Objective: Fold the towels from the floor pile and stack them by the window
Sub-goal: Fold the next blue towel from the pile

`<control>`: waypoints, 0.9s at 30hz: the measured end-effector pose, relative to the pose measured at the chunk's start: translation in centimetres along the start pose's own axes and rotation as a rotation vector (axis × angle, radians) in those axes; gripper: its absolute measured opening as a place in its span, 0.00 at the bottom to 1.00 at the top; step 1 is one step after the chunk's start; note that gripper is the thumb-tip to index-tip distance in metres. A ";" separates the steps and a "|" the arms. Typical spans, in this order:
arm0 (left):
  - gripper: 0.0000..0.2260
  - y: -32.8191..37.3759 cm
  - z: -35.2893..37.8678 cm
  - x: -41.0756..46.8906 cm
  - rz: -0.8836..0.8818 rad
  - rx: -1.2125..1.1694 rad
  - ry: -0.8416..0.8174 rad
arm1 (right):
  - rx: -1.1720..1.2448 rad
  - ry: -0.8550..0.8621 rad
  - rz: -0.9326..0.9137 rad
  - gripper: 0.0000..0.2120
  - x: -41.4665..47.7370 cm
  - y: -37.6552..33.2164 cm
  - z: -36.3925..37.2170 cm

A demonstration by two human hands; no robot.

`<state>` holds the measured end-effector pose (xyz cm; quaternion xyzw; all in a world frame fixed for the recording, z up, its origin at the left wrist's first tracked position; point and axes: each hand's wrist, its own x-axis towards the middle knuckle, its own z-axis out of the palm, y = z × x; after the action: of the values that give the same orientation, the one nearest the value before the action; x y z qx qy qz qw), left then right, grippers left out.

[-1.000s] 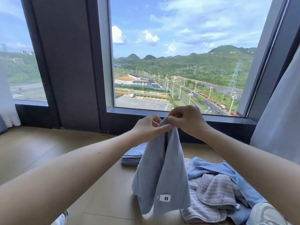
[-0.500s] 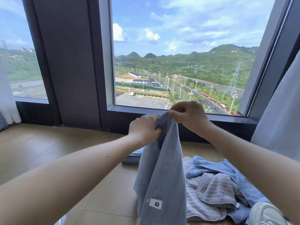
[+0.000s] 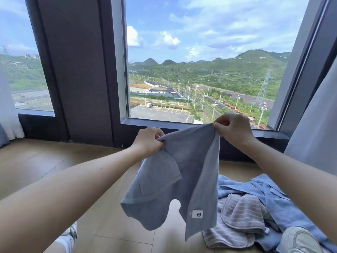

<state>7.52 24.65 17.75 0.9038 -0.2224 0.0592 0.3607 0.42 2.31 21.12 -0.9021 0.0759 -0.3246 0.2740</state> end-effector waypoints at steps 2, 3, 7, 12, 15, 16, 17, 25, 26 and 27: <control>0.06 0.1 -0.1 -0.1 0.009 -0.085 -0.050 | -0.046 -0.112 -0.003 0.06 -0.3 -0.1 0.5; 0.06 0.1 -0.1 -0.2 0.017 -0.097 -0.067 | -0.060 -0.162 -0.015 0.07 -0.5 -0.2 0.7; 0.03 0.3 0.1 -0.1 0.017 -0.211 -0.098 | 0.091 -0.319 -0.027 0.06 -1.0 -1.7 1.2; 0.04 1.0 0.0 0.0 -0.009 -0.309 -0.185 | 0.206 -0.561 -0.129 0.11 -2.3 -3.8 2.6; 0.04 1.2 -0.1 -0.1 -0.023 -0.302 -0.198 | 0.185 -0.568 -0.176 0.07 -2.7 -4.4 3.4; 0.04 1.2 -0.2 -0.2 -0.024 -0.297 -0.203 | 0.173 -0.533 -0.186 0.05 -2.7 -4.5 3.6; 0.04 1.2 -0.2 -0.3 -0.020 -0.298 -0.210 | 0.157 -0.494 -0.194 0.02 -2.7 -4.5 3.7; 0.02 0.9 -0.3 -0.3 0.000 -0.248 -0.173 | 0.189 -0.458 -0.147 0.02 -2.9 -5.0 3.7; 0.03 0.8 -0.3 -0.3 -0.010 -0.236 -0.158 | 0.211 -0.466 -0.130 0.02 -2.9 -5.1 3.5; 0.04 0.8 -0.3 -0.2 -0.019 -0.230 -0.147 | 0.228 -0.480 -0.116 0.02 -2.8 -5.1 3.3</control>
<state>6.97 24.40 18.36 0.8605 -0.2451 -0.0366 0.4452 0.11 9.00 20.24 -0.9194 -0.0798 -0.1231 0.3650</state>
